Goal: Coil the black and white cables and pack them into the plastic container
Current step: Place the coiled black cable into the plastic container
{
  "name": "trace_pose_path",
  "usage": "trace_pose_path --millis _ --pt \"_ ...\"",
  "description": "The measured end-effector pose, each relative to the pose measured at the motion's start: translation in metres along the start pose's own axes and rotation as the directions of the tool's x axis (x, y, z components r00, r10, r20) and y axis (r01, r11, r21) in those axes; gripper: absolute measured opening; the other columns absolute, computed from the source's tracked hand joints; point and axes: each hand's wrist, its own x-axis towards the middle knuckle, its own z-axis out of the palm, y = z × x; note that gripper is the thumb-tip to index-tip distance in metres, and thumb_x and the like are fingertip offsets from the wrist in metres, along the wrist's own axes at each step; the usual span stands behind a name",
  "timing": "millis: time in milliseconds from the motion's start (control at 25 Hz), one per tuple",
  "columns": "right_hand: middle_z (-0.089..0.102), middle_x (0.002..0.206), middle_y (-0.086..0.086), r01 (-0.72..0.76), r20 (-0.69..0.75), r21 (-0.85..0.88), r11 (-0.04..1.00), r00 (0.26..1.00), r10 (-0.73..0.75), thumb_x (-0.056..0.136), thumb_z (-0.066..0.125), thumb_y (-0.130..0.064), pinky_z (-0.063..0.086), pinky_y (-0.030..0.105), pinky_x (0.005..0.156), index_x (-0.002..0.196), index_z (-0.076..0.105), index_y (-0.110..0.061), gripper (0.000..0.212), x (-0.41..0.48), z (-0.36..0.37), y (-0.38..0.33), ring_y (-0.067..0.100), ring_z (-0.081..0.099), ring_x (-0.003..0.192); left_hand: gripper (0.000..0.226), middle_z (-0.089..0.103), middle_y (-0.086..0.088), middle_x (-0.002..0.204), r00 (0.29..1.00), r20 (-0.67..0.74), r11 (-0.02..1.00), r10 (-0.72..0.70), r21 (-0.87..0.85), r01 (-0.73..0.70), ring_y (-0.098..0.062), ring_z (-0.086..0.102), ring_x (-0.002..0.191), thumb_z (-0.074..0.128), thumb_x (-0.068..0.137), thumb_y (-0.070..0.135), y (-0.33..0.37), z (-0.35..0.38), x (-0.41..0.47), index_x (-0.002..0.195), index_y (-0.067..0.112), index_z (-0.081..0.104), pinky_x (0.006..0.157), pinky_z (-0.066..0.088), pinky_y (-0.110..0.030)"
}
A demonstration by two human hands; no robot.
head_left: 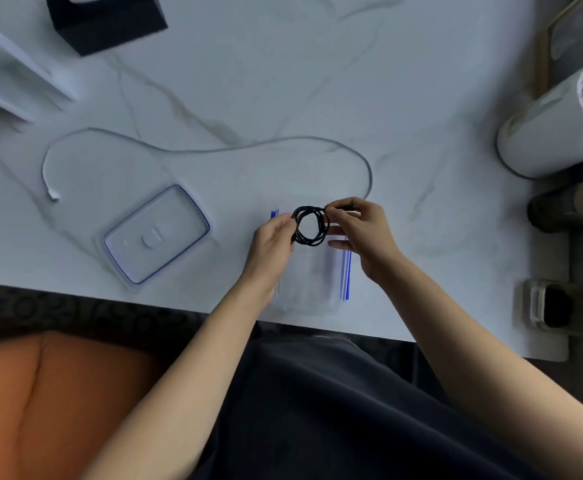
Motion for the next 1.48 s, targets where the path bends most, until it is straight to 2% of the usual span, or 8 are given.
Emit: trace_pose_path --millis 160,320,520,840,960,1120,1360,1480 --pt "0.072 0.091 0.010 -0.024 -0.001 -0.106 0.994 1.000 0.024 0.088 0.063 -0.015 0.054 0.031 0.064 0.094 0.065 -0.014 0.007 0.024 0.007 0.013 0.023 0.070 0.076 0.014 0.052 -0.004 0.096 0.988 -0.062 0.986 -0.145 -0.093 0.139 -0.014 0.046 0.093 0.047 0.091 0.017 -0.016 0.013 0.004 0.079 0.021 0.052 0.091 0.042 -0.030" --pt "0.069 0.105 0.011 -0.025 0.004 -0.262 0.965 1.000 0.027 0.086 0.060 -0.016 0.059 0.038 0.077 0.110 0.059 -0.015 0.024 0.040 0.015 0.021 0.027 0.069 0.093 0.019 0.060 -0.010 0.101 0.965 -0.093 0.958 -0.244 -0.178 0.225 -0.017 0.052 0.094 0.042 0.086 0.010 -0.028 0.025 0.012 0.095 0.006 0.057 0.090 0.044 -0.027" --pt "0.066 0.104 0.008 -0.028 -0.034 -0.310 0.950 0.999 0.018 0.090 0.050 -0.009 0.047 0.023 0.060 0.122 0.051 -0.011 0.032 0.045 0.028 0.022 0.016 0.059 0.080 0.022 0.049 0.003 0.078 0.920 -0.133 0.875 -0.369 -0.382 0.296 -0.009 0.043 0.079 0.040 0.086 0.004 -0.024 0.034 0.026 0.068 0.017 0.042 0.080 0.040 -0.022" --pt "0.060 0.109 0.001 -0.093 -0.005 -0.268 0.959 0.995 0.095 0.089 0.043 -0.002 0.045 0.021 0.067 0.125 0.049 -0.011 0.037 0.050 0.035 0.032 0.017 0.057 0.098 0.015 0.054 0.007 0.092 0.914 -0.132 0.861 -0.384 -0.409 0.303 -0.008 0.047 0.091 0.041 0.086 0.016 -0.030 0.040 0.042 0.076 0.025 0.049 0.082 0.036 -0.025" --pt "0.060 0.112 0.000 -0.120 0.000 -0.259 0.958 0.992 0.125 0.090 0.042 -0.001 0.044 0.020 0.067 0.126 0.049 -0.012 0.039 0.052 0.034 0.034 0.017 0.057 0.101 0.024 0.058 0.001 0.120 0.916 -0.152 0.889 -0.370 -0.344 0.302 -0.017 0.047 0.120 0.043 0.085 0.023 -0.032 0.042 0.042 0.102 0.023 0.061 0.103 0.036 -0.031" --pt "0.058 0.116 0.000 -0.137 0.020 -0.251 0.958 0.989 0.147 0.090 0.044 -0.002 0.042 0.017 0.066 0.131 0.045 -0.011 0.041 0.052 0.031 0.035 0.015 0.056 0.103 0.063 0.025 0.002 0.161 0.927 -0.159 0.923 -0.340 -0.245 0.297 -0.017 0.023 0.147 0.043 0.090 0.030 -0.028 0.044 0.040 0.150 0.018 0.030 0.109 0.021 -0.026" --pt "0.037 0.070 -0.008 -0.104 0.057 -0.297 0.949 0.990 0.127 0.086 0.048 0.000 0.028 0.009 0.043 0.082 0.047 -0.023 0.023 0.047 0.024 0.022 0.008 0.035 0.059 0.054 0.013 0.007 0.163 0.968 -0.151 0.977 -0.203 -0.094 0.190 -0.010 0.012 0.149 0.030 0.103 0.031 -0.025 0.041 0.034 0.154 0.021 0.018 0.119 0.013 -0.030" --pt "0.042 0.070 0.007 -0.073 0.026 -0.320 0.945 0.996 0.086 0.084 0.053 -0.003 0.035 0.025 0.054 0.094 0.056 0.003 0.011 0.041 0.015 0.016 0.020 0.040 0.064 0.046 0.035 0.002 0.155 0.969 -0.179 0.976 -0.168 -0.168 0.138 -0.016 0.035 0.141 0.036 0.102 0.031 -0.026 0.031 0.033 0.147 0.021 0.035 0.117 0.028 -0.038"
